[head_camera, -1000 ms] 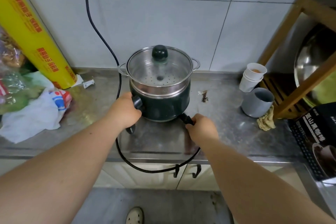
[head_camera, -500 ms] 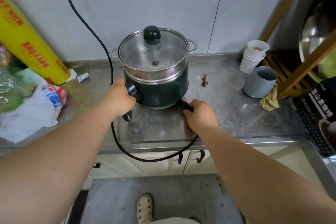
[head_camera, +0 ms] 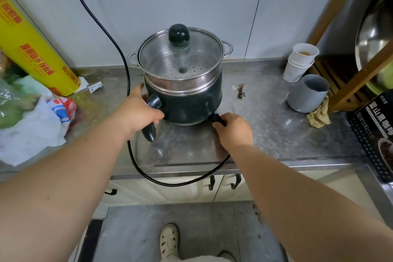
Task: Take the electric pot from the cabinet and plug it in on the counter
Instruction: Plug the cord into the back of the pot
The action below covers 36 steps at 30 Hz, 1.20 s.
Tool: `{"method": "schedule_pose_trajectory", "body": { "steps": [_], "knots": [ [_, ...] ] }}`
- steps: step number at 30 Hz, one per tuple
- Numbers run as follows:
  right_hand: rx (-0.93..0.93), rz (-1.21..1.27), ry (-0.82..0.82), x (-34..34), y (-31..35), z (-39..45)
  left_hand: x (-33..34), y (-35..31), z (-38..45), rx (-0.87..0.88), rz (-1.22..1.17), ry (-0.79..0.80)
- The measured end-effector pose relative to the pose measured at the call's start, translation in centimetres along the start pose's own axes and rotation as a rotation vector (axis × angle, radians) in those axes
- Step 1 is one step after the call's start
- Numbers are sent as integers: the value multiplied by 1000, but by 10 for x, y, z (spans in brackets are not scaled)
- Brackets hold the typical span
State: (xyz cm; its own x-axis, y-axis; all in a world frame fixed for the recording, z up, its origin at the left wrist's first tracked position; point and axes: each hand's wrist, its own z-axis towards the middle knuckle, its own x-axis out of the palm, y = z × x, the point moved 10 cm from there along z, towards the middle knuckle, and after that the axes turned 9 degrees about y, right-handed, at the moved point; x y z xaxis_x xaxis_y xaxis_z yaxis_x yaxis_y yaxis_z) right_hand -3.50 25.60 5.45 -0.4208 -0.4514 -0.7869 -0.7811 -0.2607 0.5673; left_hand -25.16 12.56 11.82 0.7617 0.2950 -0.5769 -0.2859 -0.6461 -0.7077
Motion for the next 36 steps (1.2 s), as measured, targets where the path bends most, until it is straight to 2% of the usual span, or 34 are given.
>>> {"method": "schedule_pose_trajectory", "body": {
  "steps": [6,18,23,29,32,34,36],
  "knots": [
    [-49,-93,-28,0,7,5,0,-6,2,-6,212,34],
    [-65,-141,-19,2,14,11,1,0,14,16,223,98],
    [-55,-169,37,1,16,17,-1,-3,16,27,238,94],
    [-2,-99,37,1,16,6,-1,-7,11,12,246,103],
    [67,-58,149,8,12,5,0,-8,8,8,203,100],
    [116,29,195,4,12,0,0,-5,7,9,149,113],
    [140,174,172,-14,13,-4,1,-3,5,9,68,162]
  ]
}}
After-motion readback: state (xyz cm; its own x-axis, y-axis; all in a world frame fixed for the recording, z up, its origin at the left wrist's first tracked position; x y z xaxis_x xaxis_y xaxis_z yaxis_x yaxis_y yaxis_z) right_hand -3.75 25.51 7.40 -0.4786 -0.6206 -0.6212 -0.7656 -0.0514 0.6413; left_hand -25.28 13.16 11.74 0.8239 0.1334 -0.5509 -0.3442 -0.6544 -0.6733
